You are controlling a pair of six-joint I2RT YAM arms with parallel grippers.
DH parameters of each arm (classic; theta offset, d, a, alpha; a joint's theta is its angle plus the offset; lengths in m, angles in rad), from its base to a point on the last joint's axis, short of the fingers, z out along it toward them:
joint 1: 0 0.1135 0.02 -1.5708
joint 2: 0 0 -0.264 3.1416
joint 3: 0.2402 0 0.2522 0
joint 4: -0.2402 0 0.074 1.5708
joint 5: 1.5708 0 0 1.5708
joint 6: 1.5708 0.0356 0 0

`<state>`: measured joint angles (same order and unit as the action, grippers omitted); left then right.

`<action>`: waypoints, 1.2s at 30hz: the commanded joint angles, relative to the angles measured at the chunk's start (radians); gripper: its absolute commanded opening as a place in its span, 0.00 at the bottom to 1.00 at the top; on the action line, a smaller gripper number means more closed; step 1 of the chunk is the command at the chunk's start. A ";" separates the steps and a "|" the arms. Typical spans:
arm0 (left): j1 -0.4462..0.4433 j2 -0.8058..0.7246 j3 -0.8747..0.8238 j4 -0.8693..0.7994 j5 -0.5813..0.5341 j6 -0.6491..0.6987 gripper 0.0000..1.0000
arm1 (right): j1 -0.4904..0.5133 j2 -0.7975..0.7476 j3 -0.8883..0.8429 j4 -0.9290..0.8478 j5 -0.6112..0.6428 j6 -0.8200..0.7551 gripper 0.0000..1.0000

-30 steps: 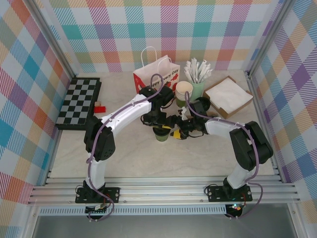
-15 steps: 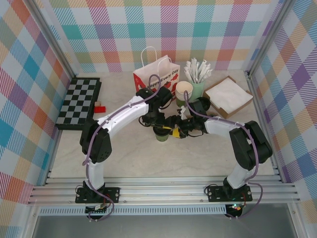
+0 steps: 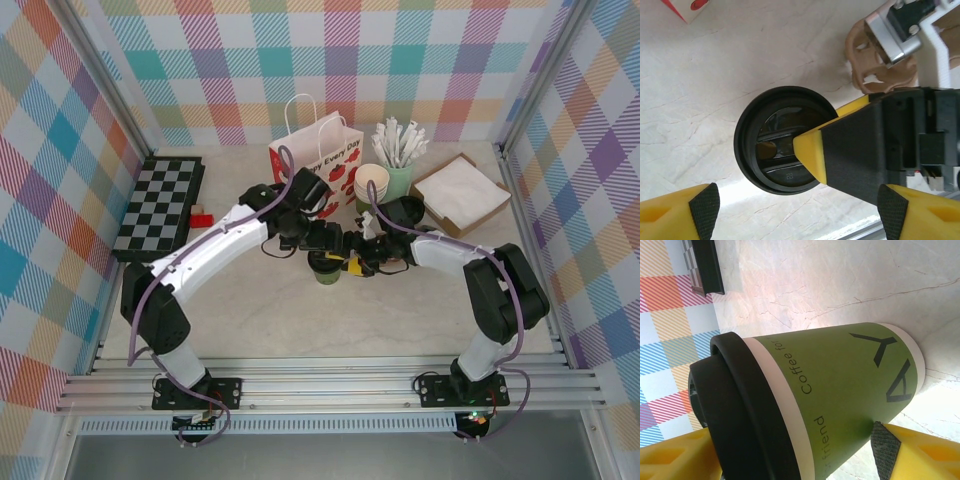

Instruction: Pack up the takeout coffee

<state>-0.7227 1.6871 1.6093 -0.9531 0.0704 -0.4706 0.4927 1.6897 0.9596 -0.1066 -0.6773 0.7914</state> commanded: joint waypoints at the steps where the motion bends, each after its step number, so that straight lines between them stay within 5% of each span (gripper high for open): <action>1: 0.015 -0.028 -0.045 0.044 0.025 0.004 0.86 | 0.010 0.027 0.020 -0.076 0.039 -0.027 0.77; 11: 0.053 -0.124 -0.147 0.135 0.009 -0.044 1.00 | 0.018 0.023 0.041 -0.099 0.049 -0.033 0.77; 20: 0.151 -0.339 -0.399 0.128 -0.332 -0.314 1.00 | 0.020 -0.010 0.064 -0.148 0.072 -0.047 0.82; 24: 0.200 -0.375 -0.507 0.113 -0.399 -0.388 1.00 | 0.020 -0.012 0.096 -0.190 0.083 -0.066 0.86; 36: 0.232 -0.222 -0.659 0.236 -0.250 -0.425 1.00 | 0.044 -0.021 0.190 -0.358 0.192 -0.137 1.00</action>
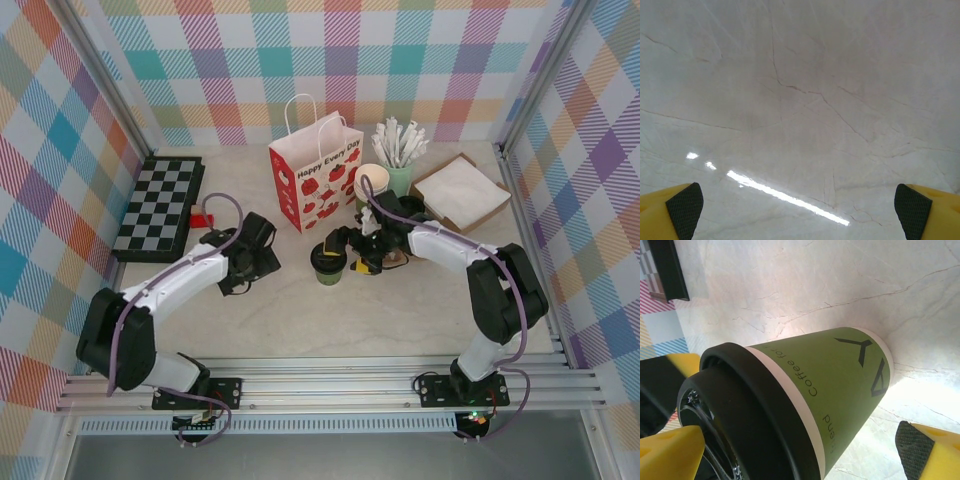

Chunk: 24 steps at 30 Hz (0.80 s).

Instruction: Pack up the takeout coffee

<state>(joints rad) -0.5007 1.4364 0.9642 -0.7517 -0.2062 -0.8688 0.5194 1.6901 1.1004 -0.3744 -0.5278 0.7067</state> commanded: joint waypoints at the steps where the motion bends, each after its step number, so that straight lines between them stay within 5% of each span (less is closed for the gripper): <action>1: 0.011 0.044 -0.012 0.035 0.026 -0.028 1.00 | 0.023 -0.021 0.061 -0.104 0.055 -0.060 1.00; 24: -0.038 0.294 0.179 0.105 0.181 0.025 1.00 | 0.134 0.073 0.276 -0.308 0.258 -0.153 1.00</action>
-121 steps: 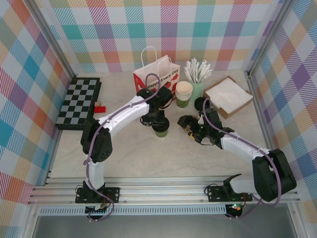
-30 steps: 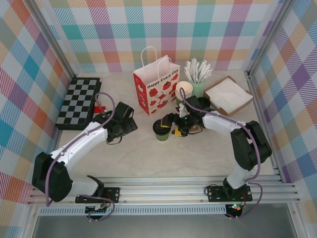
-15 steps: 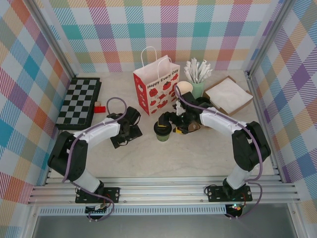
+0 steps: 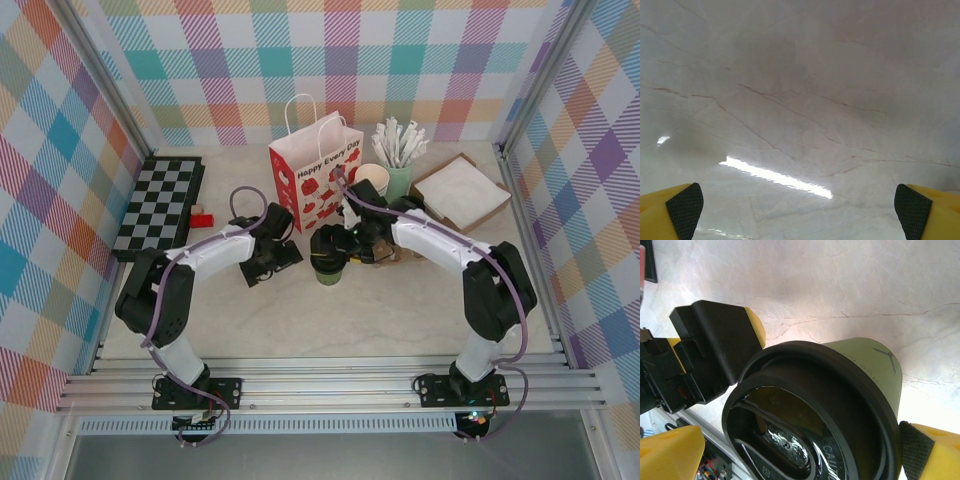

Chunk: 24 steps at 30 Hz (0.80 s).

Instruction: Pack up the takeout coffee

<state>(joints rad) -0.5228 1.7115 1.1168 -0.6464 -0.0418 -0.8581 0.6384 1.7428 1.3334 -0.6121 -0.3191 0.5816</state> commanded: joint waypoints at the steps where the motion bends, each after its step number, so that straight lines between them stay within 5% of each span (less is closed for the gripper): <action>1: -0.020 0.022 0.029 -0.002 0.014 0.013 1.00 | 0.022 0.028 0.055 -0.085 0.070 -0.028 1.00; 10: -0.025 0.032 0.021 -0.007 0.013 0.016 1.00 | 0.048 0.055 0.071 -0.091 0.106 -0.017 0.99; 24: -0.026 0.041 0.025 -0.003 0.029 0.026 1.00 | 0.048 0.045 0.035 -0.063 0.127 -0.009 0.76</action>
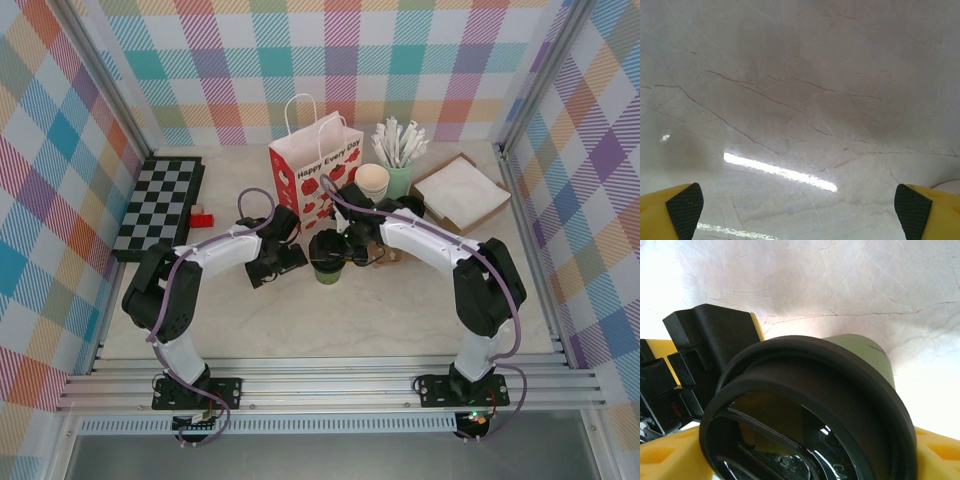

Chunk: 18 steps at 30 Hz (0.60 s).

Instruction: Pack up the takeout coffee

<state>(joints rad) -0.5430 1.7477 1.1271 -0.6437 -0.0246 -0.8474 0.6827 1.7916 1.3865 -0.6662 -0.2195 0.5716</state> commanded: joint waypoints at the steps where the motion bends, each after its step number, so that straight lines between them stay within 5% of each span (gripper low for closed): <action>1: -0.006 0.000 0.016 -0.003 0.013 0.017 1.00 | 0.005 -0.012 -0.019 -0.010 0.029 -0.002 0.75; 18: -0.006 -0.176 -0.064 0.036 -0.115 -0.044 1.00 | -0.110 -0.256 -0.106 -0.061 -0.021 -0.074 0.70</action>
<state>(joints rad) -0.5430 1.6157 1.0943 -0.6174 -0.0952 -0.8722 0.6189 1.6146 1.3121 -0.6819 -0.2096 0.5278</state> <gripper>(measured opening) 0.999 0.777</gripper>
